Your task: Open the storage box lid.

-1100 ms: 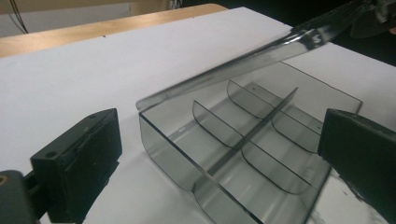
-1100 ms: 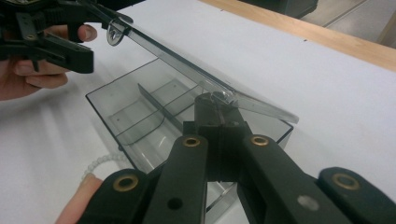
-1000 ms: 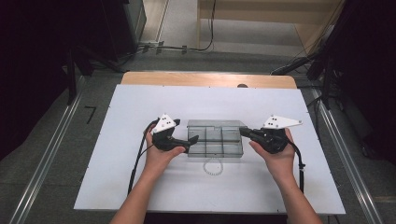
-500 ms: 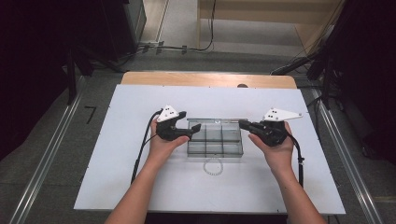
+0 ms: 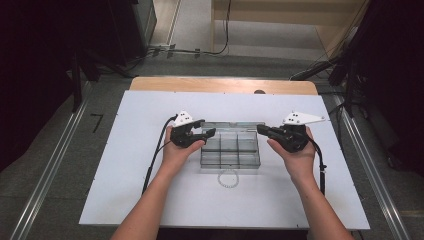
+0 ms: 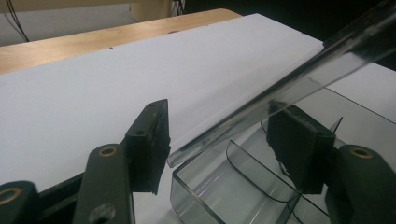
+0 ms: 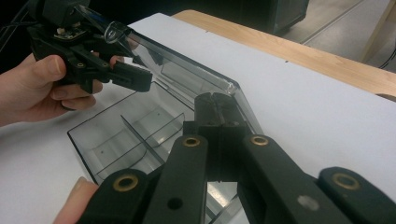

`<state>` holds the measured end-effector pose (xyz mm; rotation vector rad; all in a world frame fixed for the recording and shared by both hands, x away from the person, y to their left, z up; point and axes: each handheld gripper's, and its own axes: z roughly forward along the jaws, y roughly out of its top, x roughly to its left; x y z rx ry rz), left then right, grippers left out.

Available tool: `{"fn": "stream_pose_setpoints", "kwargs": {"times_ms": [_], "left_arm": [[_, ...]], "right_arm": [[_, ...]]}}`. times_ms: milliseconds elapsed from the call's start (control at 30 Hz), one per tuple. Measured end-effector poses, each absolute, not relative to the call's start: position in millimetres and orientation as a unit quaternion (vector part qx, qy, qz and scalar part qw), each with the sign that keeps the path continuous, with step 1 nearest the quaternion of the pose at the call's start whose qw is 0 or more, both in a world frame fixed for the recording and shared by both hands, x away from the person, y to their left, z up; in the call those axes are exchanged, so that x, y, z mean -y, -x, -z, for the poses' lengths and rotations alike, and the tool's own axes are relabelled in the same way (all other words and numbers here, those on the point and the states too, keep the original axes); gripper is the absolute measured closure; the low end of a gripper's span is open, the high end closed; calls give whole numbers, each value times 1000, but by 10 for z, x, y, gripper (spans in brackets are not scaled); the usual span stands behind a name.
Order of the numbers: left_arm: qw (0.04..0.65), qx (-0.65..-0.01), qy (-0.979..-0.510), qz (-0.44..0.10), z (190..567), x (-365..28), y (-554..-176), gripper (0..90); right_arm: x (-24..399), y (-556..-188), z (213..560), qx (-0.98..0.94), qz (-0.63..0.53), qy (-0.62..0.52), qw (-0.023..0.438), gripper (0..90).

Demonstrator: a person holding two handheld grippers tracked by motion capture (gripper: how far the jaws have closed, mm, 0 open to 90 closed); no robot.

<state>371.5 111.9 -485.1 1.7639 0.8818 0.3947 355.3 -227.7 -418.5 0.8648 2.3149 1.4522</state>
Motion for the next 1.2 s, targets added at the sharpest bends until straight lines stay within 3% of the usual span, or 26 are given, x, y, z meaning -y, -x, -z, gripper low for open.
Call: {"fn": "stream_pose_setpoints", "kwargs": {"times_ms": [367, 467, 600, 733, 833, 967, 1067, 1200], "left_arm": [[534, -368, -743, -167, 4820, -1115, -3741, 517], [540, -368, -739, -162, 4820, -1131, -3754, 529], [545, -370, -735, -158, 4825, -1136, -3769, 541], [550, -376, -730, -154, 4827, -1146, -3783, 556], [553, -380, -726, -150, 4829, -1149, -3795, 563], [555, -385, -722, -148, 4831, -1154, -3806, 570], [557, -387, -720, -144, 4834, -1160, -3815, 576], [558, -391, -718, -141, 4835, -1169, -3831, 587]], "right_arm": [[2382, -3553, 4257, -798, -506, -305, 120, 868], [2463, -3551, 4311, -793, -514, -308, 111, 776], [2534, -3586, 4341, -787, -520, -316, 102, 561], [2525, -3662, 4337, -769, -535, -336, 95, 258], [2473, -3755, 4373, -774, -536, -331, 64, 0], [2403, -3855, 4424, -769, -530, -349, 79, 0], [2389, -3966, 4469, -765, -535, -354, 60, 0], [2331, -4087, 4558, -768, -524, -363, 53, 146]]}}
